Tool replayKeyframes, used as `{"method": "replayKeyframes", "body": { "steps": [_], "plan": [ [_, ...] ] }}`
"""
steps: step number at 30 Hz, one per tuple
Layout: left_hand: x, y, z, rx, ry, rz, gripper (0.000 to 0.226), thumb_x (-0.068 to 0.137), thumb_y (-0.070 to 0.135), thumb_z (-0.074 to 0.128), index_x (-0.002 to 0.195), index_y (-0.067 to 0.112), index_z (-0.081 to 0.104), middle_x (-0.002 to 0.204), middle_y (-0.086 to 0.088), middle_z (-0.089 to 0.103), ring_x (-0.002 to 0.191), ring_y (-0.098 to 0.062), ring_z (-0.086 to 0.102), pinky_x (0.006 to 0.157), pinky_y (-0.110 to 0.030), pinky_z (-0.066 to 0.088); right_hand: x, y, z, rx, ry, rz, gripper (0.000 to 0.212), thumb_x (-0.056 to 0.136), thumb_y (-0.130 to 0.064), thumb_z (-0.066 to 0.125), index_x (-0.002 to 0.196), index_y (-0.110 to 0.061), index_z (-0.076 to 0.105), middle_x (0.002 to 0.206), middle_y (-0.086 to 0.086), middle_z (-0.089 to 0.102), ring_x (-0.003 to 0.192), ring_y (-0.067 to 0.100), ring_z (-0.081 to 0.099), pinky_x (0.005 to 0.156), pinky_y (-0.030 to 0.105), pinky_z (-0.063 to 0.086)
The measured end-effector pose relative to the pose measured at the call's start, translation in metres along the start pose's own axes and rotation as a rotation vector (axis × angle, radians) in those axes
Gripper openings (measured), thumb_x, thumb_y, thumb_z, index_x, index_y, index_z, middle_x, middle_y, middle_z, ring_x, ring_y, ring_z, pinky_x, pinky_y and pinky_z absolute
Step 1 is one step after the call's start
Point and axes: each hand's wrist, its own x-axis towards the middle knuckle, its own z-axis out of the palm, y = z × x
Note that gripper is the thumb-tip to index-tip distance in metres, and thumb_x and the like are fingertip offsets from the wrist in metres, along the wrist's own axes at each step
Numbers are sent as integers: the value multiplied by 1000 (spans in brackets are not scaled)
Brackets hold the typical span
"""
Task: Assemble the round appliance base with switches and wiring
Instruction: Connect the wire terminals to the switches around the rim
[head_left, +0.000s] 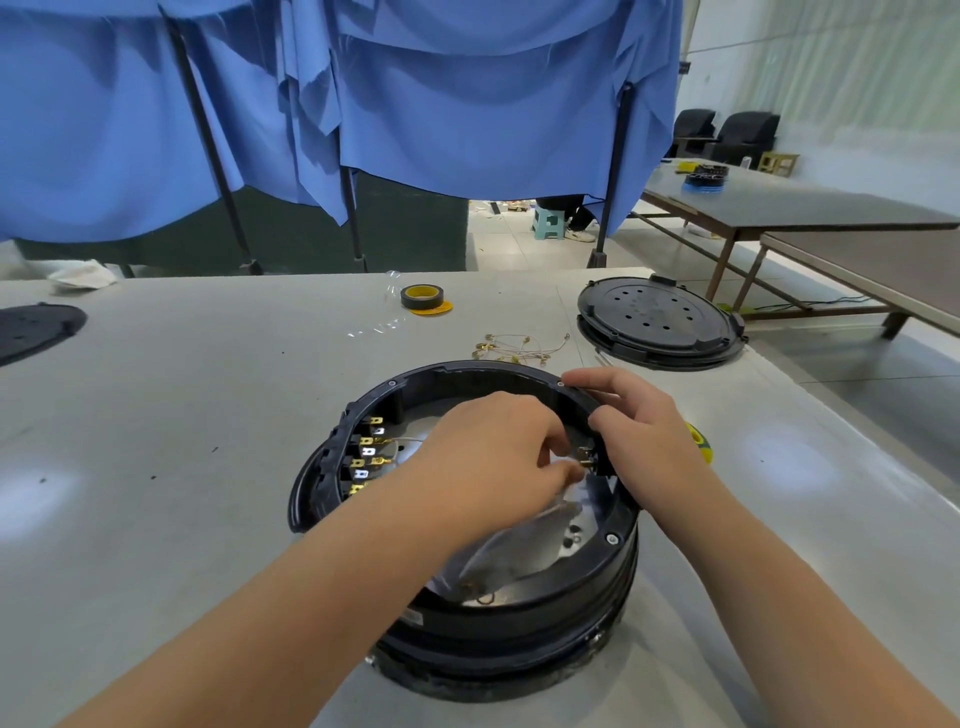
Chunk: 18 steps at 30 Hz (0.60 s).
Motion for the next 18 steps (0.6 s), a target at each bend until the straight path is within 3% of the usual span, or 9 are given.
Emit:
{"method": "replayKeyframes", "body": {
  "steps": [3,7,9,11,14,18],
  "plan": [
    [-1,-9,-4,-144,-61,-51,35,82,56,64,106,31,68,93,14,67,82,-1,59,74,-24,50,2,-1,-2,-20,-13,13,41,85,9,42,106,-19,64,102,1,70,94,13,66,76,22,53],
    [1,-26,-22,-285,104,-81,21,82,52,65,89,33,72,78,21,66,74,12,57,63,-14,42,7,-7,-6,-26,-44,69,34,87,3,49,100,-24,67,95,-3,72,74,1,66,58,11,49],
    [1,-45,-33,-277,244,-124,14,86,45,63,92,34,71,83,23,65,76,8,58,67,-14,43,11,-11,-10,-111,-81,103,31,89,-5,52,99,-30,67,95,-7,71,79,8,67,60,16,51],
    [0,-65,-39,-215,341,-194,19,90,38,60,106,31,67,100,18,63,88,2,57,75,-17,41,17,-16,-14,-200,-106,129,26,91,-13,53,97,-34,67,94,-10,70,80,11,67,57,13,49],
    [2,-90,-37,-142,282,-291,32,95,35,55,124,24,60,123,6,59,105,-11,55,87,-23,38,32,-23,-16,-308,-129,94,21,91,-17,55,94,-33,69,97,-9,68,88,11,64,61,14,47],
    [3,-102,-29,-238,220,-336,26,98,31,50,117,22,64,115,4,65,95,-10,57,81,-23,40,63,-34,-7,-485,-205,4,17,88,-19,59,90,-32,70,93,-14,67,83,2,61,61,11,39]
  ]
}}
